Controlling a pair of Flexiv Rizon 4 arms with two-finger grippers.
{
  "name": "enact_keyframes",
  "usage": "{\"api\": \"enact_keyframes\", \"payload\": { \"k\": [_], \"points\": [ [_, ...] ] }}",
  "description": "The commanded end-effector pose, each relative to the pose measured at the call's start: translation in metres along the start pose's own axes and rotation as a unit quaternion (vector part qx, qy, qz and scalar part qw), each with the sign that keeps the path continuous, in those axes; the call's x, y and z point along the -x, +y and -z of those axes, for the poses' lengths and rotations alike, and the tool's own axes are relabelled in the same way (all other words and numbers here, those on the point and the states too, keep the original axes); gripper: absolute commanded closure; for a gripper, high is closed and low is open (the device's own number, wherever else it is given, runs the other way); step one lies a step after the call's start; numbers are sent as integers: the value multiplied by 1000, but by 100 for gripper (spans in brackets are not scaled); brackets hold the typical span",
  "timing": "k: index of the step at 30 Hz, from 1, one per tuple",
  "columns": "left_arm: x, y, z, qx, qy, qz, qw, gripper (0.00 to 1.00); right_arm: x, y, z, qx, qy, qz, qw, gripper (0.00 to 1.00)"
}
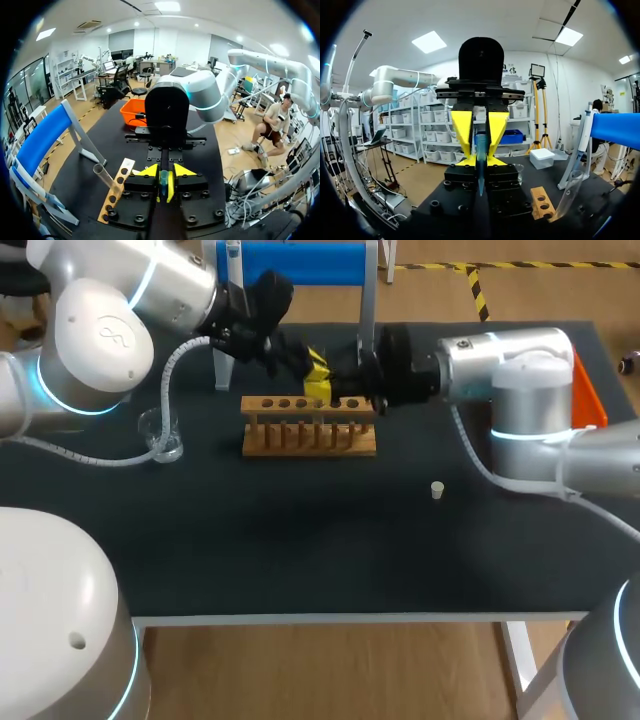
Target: Invert the test tube, pick up the pipette, mount the tip to pipette, aspirate from beaker and dispense into the tube, eject the tip, return the pipette, and cap with the stopper.
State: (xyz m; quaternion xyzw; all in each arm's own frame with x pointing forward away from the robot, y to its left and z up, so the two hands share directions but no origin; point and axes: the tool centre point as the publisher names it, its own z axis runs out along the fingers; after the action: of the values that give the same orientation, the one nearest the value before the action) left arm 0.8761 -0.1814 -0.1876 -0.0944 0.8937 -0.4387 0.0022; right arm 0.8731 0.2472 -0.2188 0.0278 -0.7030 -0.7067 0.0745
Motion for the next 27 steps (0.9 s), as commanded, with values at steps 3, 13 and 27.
{"api": "enact_keyframes", "payload": {
  "k": [3,13,27],
  "points": [
    [1,0,0,0,2,0,1000,0,-2,5,17,-5,-3,2,1000,100],
    [1,0,0,0,2,0,1000,0,-7,26,86,-20,-17,3,1000,100],
    [1,0,0,0,2,0,1000,0,-17,53,199,-33,-9,12,999,100]
  ]
}}
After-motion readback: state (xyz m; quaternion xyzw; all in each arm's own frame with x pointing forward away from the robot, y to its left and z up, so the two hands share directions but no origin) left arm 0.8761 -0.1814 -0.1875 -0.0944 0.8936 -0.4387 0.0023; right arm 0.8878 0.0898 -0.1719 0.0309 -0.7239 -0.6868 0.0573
